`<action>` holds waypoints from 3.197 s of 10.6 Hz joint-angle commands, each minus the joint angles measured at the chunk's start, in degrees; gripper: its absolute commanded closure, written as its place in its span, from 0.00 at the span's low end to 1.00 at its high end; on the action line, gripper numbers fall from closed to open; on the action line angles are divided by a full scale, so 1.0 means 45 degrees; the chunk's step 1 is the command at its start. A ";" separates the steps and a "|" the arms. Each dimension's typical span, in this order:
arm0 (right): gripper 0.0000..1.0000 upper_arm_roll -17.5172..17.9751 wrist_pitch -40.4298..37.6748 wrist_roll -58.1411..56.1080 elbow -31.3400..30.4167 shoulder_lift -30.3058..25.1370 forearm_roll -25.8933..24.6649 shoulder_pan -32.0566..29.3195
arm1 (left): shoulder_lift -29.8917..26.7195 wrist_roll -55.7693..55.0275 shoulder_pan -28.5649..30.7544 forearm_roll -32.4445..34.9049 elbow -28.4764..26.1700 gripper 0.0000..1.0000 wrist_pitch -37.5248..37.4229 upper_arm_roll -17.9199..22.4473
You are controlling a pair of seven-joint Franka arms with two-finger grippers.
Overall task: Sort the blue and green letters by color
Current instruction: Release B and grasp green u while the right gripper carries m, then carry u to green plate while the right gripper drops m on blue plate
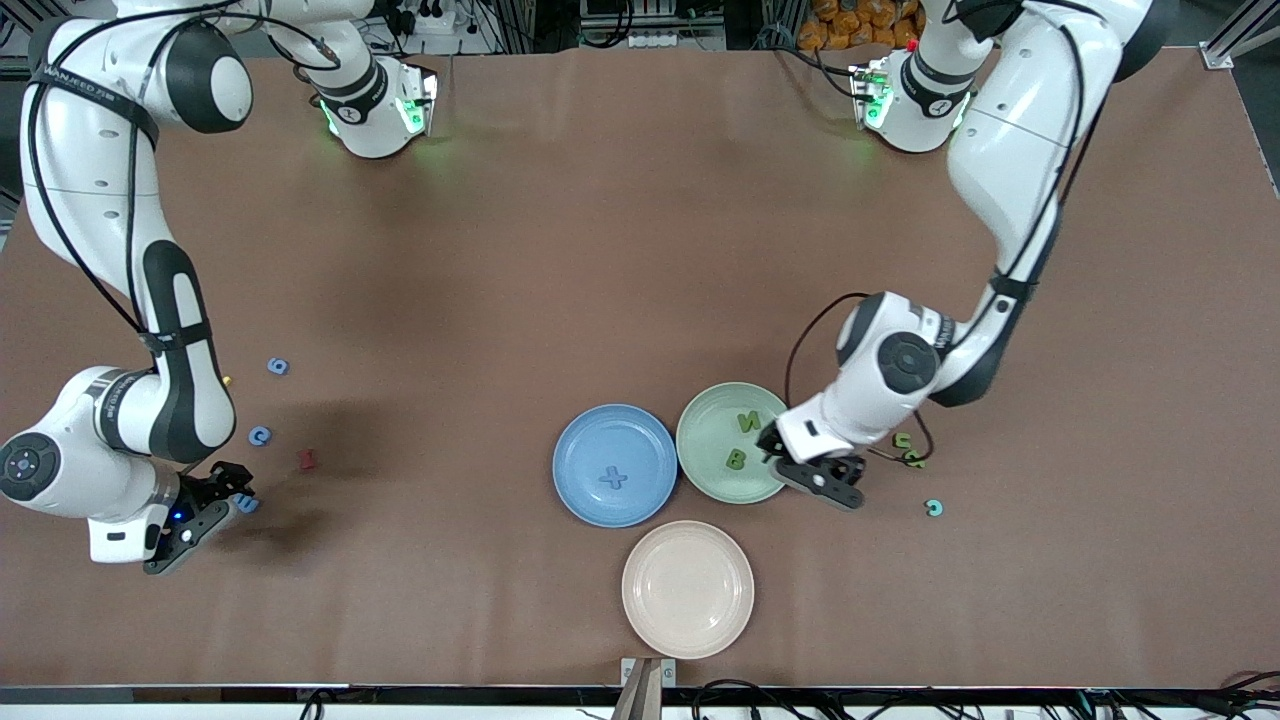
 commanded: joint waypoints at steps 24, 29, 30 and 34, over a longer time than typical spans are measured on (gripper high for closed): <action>1.00 0.3548 -0.0288 0.9647 0.0020 -0.0395 0.1525 0.2216 | -0.0703 -0.2344 0.2841 0.1229 -0.1598 0.28 -0.2927 0.0007; 1.00 0.4727 0.0198 1.6168 0.0758 -0.0375 0.1428 0.4278 | -0.0547 -0.2579 0.2665 0.1268 -0.1501 0.42 -0.2908 0.0027; 1.00 0.4707 0.0646 1.7381 0.0820 -0.0336 0.1428 0.4769 | -0.0547 -0.2579 0.2646 0.1268 -0.1501 0.46 -0.2908 0.0027; 0.00 0.4299 0.1295 1.9972 0.0665 -0.0336 0.0942 0.5576 | -0.0547 -0.2599 0.2626 0.1951 -0.1481 0.93 -0.2908 0.0007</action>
